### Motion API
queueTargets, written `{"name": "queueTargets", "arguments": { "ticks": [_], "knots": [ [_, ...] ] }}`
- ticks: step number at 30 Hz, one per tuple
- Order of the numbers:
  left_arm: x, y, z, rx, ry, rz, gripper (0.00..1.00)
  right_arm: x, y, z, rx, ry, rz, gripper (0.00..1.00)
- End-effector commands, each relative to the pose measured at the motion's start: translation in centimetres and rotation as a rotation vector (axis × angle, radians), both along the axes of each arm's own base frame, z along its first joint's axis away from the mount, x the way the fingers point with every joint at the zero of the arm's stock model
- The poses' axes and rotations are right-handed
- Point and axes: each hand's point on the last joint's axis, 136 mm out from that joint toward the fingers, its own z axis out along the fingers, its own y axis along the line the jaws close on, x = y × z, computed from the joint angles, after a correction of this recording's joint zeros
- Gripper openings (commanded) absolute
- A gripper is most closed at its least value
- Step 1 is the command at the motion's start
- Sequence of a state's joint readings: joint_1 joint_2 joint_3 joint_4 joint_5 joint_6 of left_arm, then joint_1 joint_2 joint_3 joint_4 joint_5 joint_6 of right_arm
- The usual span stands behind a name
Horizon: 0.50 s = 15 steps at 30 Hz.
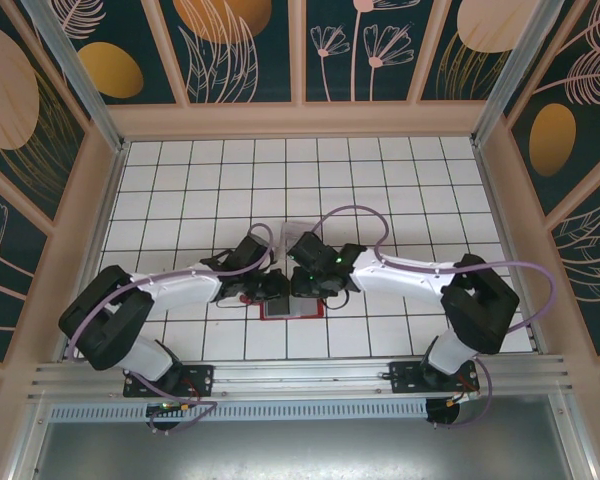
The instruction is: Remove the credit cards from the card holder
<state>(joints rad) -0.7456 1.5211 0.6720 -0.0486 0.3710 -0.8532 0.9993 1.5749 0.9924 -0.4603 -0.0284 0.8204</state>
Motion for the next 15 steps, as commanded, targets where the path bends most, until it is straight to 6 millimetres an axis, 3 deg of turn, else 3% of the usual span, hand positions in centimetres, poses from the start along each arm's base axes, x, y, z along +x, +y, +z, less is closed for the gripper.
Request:
{"name": "queueTargets", "arguments": {
  "ticks": [1, 10, 11, 15],
  "knots": [
    [-0.3, -1.2, -0.2, 0.011, 0.005, -0.060, 0.17, 0.6, -2.7, 0.2, -0.053, -0.030, -0.094, 0.31],
    [-1.1, -4.4, -1.5, 0.030, 0.035, -0.154, 0.19, 1.0, -6.2, 0.5, -0.061, -0.047, -0.197, 0.33],
    [-1.2, -4.4, -2.4, 0.049, 0.053, -0.158, 0.19, 1.0, -6.6, 0.5, -0.058, -0.045, -0.206, 0.33],
    [-1.1, -4.6, -2.6, 0.056, 0.057, -0.158, 0.19, 0.8, -7.3, 0.7, -0.034, -0.046, -0.220, 0.33]
  ]
}}
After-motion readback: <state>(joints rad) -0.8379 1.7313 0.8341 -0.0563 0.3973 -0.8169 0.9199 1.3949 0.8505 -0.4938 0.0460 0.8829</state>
